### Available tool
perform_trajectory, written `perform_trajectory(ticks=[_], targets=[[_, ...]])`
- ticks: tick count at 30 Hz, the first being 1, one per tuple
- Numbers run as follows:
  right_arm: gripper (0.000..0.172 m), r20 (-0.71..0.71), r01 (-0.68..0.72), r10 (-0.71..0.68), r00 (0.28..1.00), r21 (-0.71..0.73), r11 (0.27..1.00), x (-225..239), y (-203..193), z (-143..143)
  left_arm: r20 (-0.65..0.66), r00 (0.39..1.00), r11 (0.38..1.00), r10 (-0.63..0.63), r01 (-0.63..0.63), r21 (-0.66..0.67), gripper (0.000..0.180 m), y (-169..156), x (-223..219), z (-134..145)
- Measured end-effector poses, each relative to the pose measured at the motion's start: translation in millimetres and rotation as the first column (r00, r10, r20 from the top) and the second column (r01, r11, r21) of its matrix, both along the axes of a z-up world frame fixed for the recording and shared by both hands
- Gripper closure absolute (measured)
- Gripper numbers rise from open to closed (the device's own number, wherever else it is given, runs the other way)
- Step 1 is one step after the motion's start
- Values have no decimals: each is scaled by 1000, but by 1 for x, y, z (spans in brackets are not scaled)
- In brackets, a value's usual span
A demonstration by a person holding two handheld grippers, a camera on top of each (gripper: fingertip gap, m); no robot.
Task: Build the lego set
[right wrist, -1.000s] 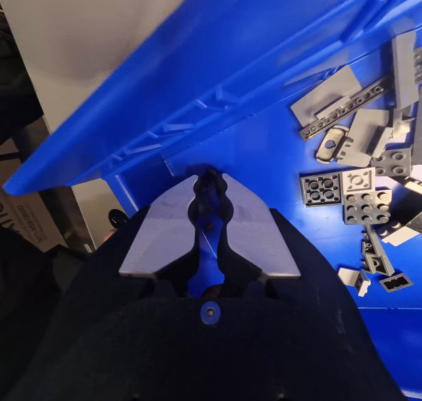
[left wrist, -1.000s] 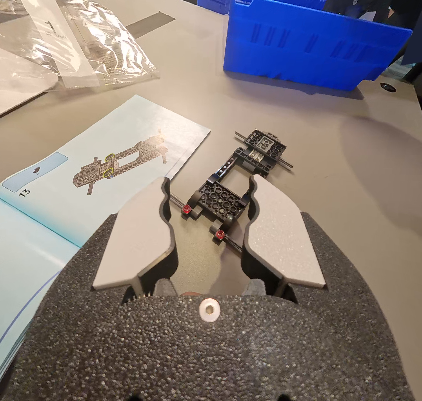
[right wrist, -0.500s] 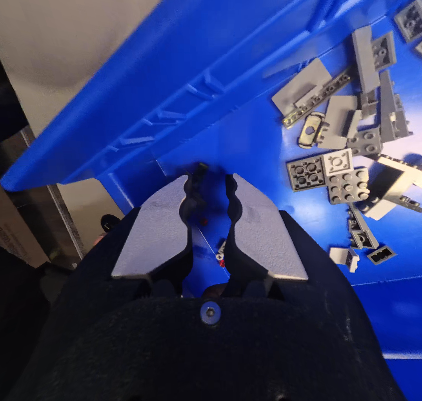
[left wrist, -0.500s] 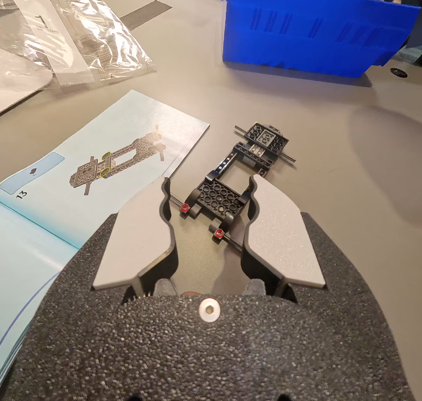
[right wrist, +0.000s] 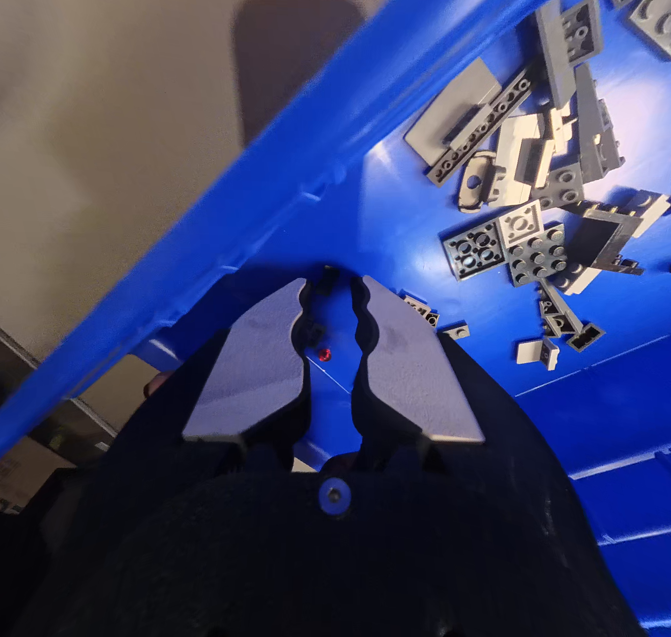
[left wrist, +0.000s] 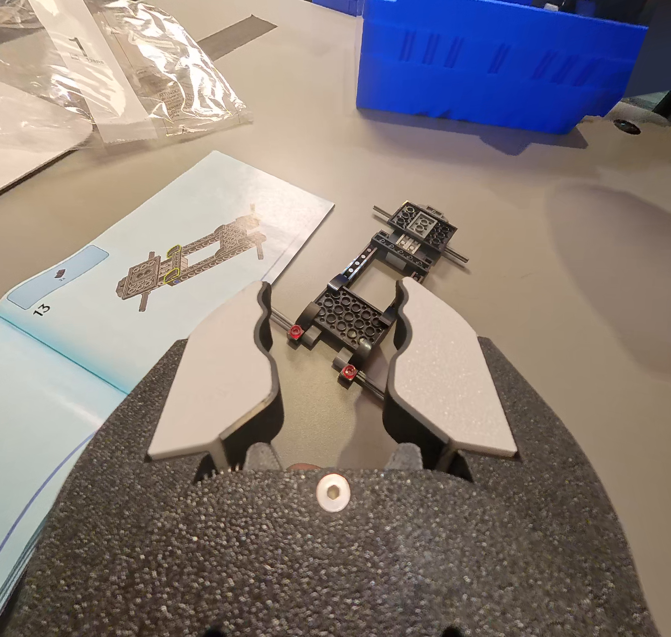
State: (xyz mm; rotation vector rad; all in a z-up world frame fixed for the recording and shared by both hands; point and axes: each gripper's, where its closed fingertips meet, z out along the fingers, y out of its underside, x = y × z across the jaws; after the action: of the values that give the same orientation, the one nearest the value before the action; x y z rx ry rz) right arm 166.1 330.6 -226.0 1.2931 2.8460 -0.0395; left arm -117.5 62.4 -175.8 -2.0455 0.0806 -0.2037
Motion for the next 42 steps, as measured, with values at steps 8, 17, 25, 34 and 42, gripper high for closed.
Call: perform_trajectory(ticks=[8, 17, 25, 34, 42], targets=[[160, -11, 45, -45, 999, -15, 999, -2, 5, 0, -25, 1000, 1000, -6, 6, 3, 115, -2, 1, 0], [163, 17, 77, -76, 997, -80, 994, 0, 4, 0, -30, 999, 999, -21, 22, 46, 116, -4, -1, 6], [162, -146, 174, -188, 971, -104, 979, -33, -1, 75, -45, 999, 994, -6, 11, 113, 116, -14, -10, 16], [162, -193, -144, 126, 973, -83, 986, -102, -169, 66, -106, 988, 989, 117, -106, 102, 118, -36, -25, 13], [162, -196, -169, 143, 970, -122, 978, -118, -231, -2, -191, 967, 986, 169, -165, 36, 118, -53, -40, 2]])
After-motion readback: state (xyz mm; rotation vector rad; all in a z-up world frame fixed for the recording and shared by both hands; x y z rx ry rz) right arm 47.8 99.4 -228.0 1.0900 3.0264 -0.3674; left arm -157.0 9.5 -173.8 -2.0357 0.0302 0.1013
